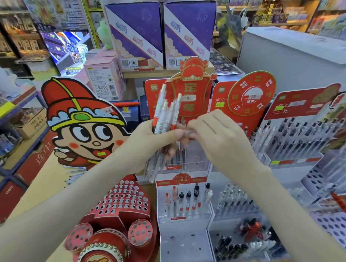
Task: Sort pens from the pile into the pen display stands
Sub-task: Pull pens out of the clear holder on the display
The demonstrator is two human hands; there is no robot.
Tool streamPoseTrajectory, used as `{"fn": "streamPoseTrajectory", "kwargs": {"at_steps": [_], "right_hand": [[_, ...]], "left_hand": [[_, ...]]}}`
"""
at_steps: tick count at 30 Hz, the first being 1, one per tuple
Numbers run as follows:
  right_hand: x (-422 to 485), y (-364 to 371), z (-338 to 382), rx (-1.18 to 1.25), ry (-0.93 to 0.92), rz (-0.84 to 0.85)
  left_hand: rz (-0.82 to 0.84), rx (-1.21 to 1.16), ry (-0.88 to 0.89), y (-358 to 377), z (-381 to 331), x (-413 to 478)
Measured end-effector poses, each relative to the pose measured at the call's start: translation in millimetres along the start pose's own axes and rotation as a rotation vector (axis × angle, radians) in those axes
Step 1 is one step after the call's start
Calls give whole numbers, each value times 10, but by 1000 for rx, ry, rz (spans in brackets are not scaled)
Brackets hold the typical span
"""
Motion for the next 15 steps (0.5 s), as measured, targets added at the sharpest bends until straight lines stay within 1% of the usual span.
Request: {"fn": "streamPoseTrajectory", "kwargs": {"at_steps": [1, 3, 5, 9, 12, 15], "right_hand": [[-2, -19, -93, 58, 79, -41], [-39, -75, -364, 259, 340, -144], [-103, -69, -562, 439, 555, -194], [-135, 3, -628, 614, 718, -199], [-137, 129, -630, 780, 812, -182], [-146, 328, -578, 753, 839, -79]], "left_hand": [[-6, -25, 5, -19, -21, -2], [-34, -78, 11, -80, -46, -5], [-71, -136, -15, -146, -14, -7], [-91, -221, -55, -196, 57, 0], [-119, -216, -48, -249, 69, 24], [-124, -211, -42, -293, 63, 41]]}}
Point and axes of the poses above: each hand's wrist, its own x-axis towards the middle knuckle, its own y-axis out of the palm, z = x × y, the point moved 8 cm from there along x, towards the middle knuckle, and after that the axes turned 6 degrees about -x, right-handed, at the moved point
